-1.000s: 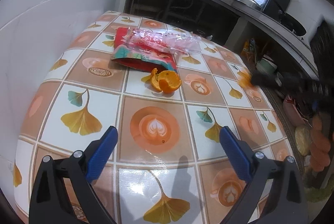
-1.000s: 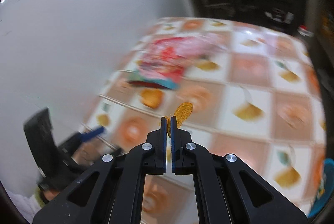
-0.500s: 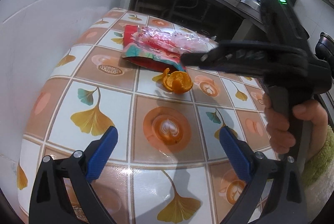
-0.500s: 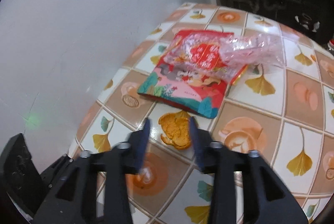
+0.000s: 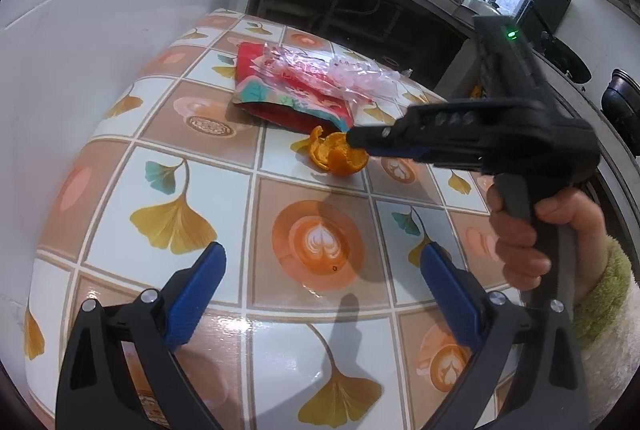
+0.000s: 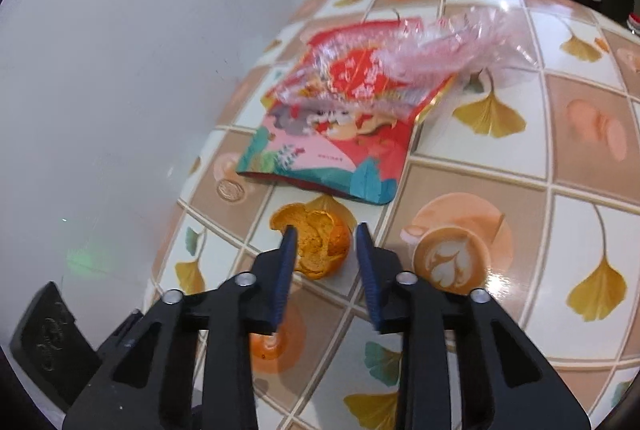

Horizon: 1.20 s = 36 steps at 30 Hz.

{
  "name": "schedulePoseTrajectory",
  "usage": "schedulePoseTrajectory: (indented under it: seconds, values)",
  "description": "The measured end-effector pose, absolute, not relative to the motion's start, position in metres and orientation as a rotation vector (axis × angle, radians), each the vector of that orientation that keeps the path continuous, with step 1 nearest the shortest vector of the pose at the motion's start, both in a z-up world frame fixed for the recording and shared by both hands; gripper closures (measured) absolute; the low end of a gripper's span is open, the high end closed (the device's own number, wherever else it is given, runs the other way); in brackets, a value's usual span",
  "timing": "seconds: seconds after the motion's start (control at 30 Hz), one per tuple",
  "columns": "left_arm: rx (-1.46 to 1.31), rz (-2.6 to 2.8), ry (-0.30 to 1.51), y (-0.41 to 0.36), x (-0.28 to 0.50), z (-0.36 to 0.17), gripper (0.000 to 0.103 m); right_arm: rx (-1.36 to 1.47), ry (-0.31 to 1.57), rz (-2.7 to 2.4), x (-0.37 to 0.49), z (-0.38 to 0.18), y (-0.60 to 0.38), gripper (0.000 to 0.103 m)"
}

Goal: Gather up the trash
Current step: 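Move the right tool to the orange peel and close on it, then grasp and lift the red snack bag with the left tool while the right tool holds the peel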

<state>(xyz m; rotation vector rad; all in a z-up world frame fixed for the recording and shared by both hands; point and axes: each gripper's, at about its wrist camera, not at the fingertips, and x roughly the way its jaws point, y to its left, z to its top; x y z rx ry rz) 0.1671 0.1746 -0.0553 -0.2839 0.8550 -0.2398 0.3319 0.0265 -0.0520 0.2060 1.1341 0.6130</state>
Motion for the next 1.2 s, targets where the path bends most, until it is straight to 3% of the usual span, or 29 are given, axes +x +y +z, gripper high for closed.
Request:
schedulePoseTrajectory:
  seconds: [0.13,0.3,0.6,0.9,1.2]
  values:
    - [-0.287,-0.227,0.85,0.179,0.167,-0.055,0.007,0.153,1.154,0.598,0.332,-0.061,0.036,0.094]
    - [-0.293,-0.216,0.853,0.182,0.167,-0.055,0.007,0.16,1.145,0.591,0.329,-0.065,0.032,0.098]
    - [-0.273,-0.239,0.795,0.179,0.183,-0.033,0.01,0.166,1.102,0.55,0.314,-0.06,-0.006,0.099]
    - [-0.175,-0.373,0.747,0.146,0.263,0.011,0.012,0.277,1.091,0.464,0.286,-0.066,-0.089,0.099]
    - [0.277,-0.444,0.759,0.059,0.345,0.009,0.016,0.393,1.072,0.428,0.265,-0.073,-0.148,0.099]
